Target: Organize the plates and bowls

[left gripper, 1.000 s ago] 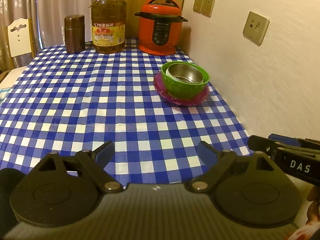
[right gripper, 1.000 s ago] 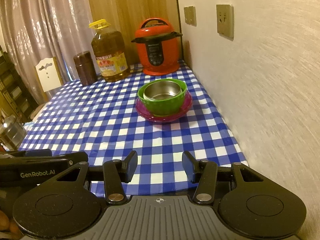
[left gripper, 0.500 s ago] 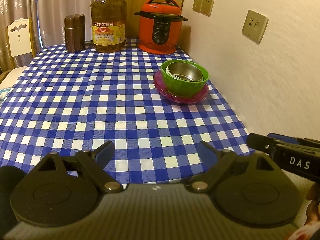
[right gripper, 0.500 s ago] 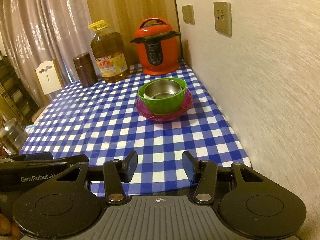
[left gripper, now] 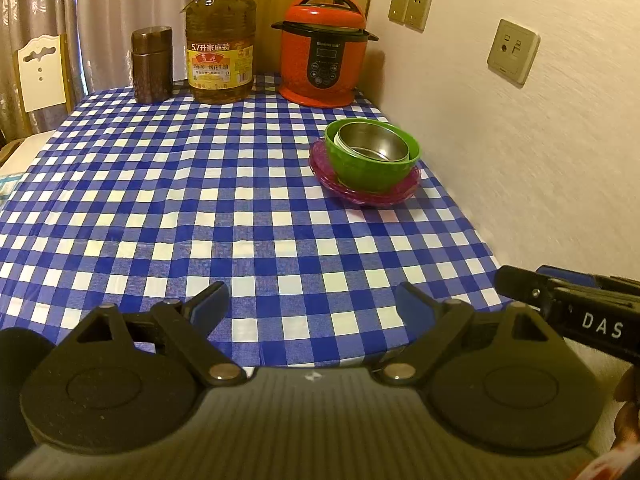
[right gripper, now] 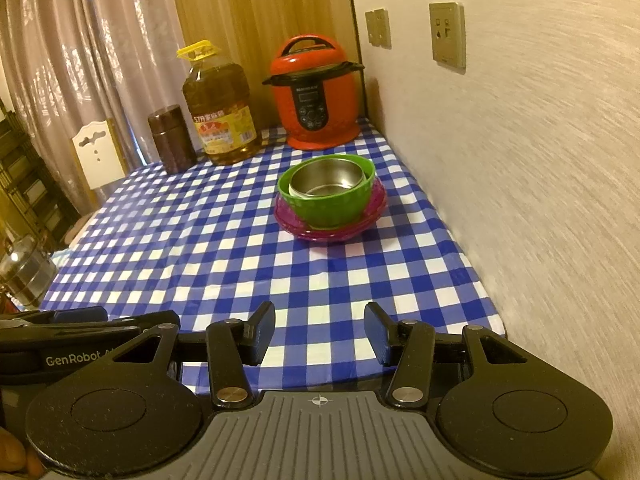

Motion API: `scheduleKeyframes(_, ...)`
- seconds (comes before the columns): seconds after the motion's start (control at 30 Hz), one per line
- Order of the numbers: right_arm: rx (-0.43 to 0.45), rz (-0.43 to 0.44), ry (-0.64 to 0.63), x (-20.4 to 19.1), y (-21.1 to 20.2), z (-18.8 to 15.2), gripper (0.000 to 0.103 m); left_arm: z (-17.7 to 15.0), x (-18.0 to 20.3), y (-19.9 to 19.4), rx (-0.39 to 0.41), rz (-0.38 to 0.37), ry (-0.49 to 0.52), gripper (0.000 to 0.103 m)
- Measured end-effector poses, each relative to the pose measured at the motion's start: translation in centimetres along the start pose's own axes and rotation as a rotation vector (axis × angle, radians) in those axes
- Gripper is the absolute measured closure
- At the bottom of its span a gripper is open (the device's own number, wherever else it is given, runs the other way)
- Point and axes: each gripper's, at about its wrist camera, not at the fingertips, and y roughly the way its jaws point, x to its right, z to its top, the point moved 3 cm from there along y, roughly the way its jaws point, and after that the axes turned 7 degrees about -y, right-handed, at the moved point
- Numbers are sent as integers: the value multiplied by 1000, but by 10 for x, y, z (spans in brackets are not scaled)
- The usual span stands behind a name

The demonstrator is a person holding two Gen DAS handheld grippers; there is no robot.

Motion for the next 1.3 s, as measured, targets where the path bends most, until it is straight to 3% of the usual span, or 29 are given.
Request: scheduleKeyframes(1.3, 1, 0, 6, 0, 1, -2, 53, -2, 3, 2, -1, 0, 3, 14)
